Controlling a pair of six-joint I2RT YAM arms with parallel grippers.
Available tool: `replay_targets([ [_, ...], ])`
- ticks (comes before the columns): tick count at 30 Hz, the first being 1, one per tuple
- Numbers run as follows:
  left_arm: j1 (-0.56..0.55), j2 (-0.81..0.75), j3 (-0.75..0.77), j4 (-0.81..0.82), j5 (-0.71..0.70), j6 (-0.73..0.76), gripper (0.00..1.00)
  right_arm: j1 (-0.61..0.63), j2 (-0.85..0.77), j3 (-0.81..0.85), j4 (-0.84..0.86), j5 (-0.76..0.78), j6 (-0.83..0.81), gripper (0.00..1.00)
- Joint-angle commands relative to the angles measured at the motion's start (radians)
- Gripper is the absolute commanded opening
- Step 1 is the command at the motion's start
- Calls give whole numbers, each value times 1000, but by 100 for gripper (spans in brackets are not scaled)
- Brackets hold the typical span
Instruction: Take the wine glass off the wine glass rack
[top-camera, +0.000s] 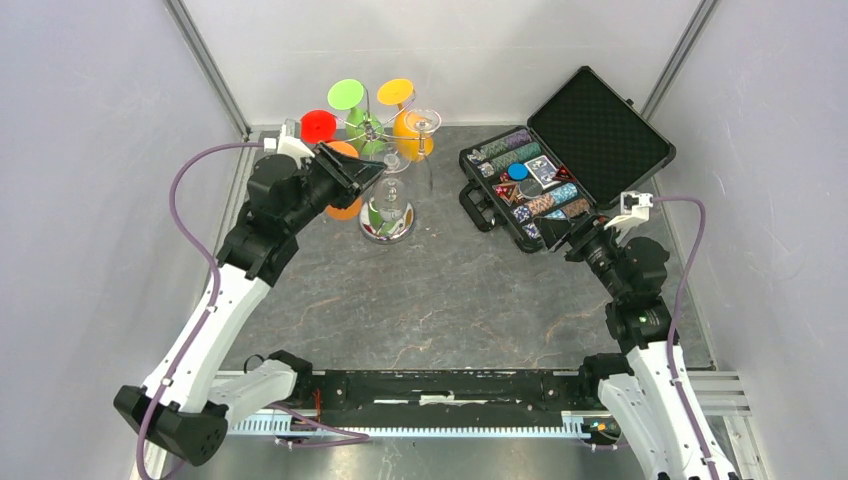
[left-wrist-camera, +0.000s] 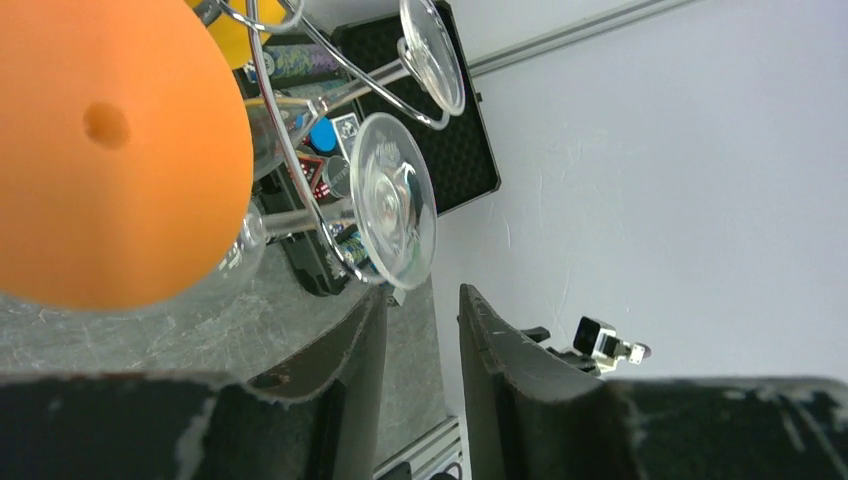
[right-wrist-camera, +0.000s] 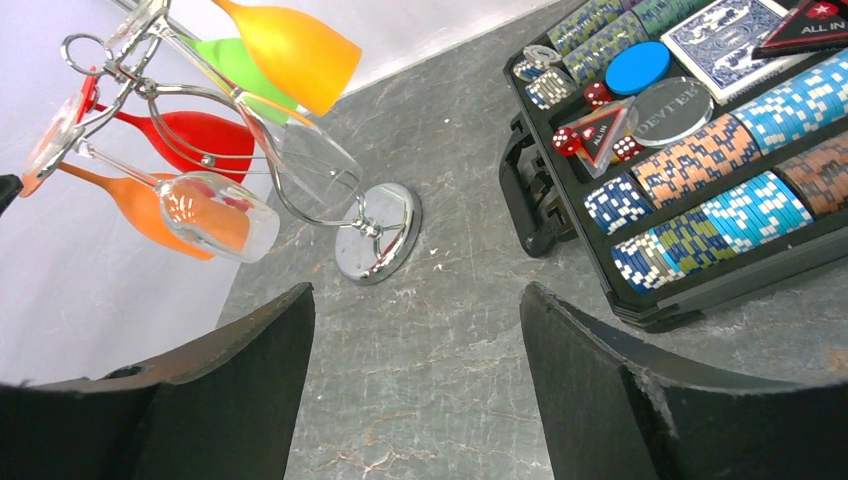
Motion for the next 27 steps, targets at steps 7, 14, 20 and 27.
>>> replay_targets([
  [7,-3,46,148,-62,-187,97,46,5,-26,29,-62,55,-72,81],
  [14,-2,117,215,-80,-160,141,50,4,-18,31,-74,68,-82,82],
  [20,-3,205,294,-126,-157,229,54,4,-13,33,-82,73,-93,82],
  [27,-3,241,308,-163,-125,242,46,3,-9,32,-87,77,-104,83],
])
